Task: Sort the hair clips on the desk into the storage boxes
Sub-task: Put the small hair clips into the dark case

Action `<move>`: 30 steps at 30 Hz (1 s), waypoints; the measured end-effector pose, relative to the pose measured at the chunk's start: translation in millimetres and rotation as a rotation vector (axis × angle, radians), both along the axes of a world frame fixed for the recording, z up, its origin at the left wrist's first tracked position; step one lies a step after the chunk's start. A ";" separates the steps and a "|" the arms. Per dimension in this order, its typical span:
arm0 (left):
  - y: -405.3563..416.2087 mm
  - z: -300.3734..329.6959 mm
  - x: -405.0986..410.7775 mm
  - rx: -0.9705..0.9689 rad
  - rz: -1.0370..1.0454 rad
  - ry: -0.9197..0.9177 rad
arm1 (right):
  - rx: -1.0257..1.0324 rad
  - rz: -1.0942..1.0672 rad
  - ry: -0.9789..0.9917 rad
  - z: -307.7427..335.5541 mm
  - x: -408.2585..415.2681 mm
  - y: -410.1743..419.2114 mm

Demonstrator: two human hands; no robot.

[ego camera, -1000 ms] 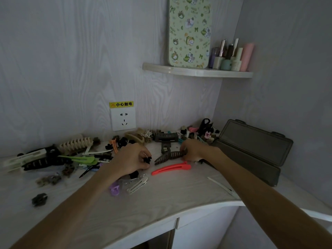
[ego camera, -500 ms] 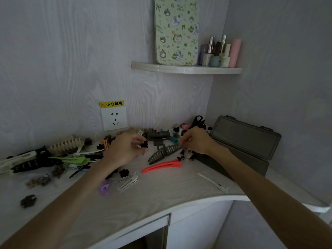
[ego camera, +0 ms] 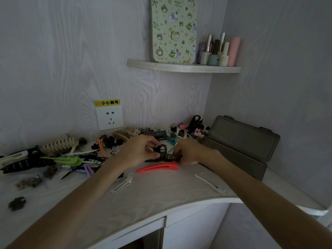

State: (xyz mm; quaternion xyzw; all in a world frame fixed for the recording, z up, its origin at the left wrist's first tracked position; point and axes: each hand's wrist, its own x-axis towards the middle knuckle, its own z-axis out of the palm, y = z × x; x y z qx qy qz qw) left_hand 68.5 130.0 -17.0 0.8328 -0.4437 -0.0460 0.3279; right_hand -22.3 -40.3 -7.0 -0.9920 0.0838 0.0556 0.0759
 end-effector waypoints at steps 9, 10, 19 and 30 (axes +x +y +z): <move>21.1 -0.7 14.9 0.025 0.092 -0.037 | 0.085 -0.023 0.000 8.4 7.1 8.5; 24.3 0.4 15.8 0.018 0.106 -0.032 | 0.079 -0.023 0.014 10.9 5.7 8.4; -5.6 31.9 -8.2 -0.148 0.049 0.033 | 0.139 -0.145 -0.265 39.3 -20.4 -15.0; -116.4 27.6 -66.3 -0.153 -0.171 0.241 | 0.491 -0.356 -0.252 49.5 -93.0 -78.8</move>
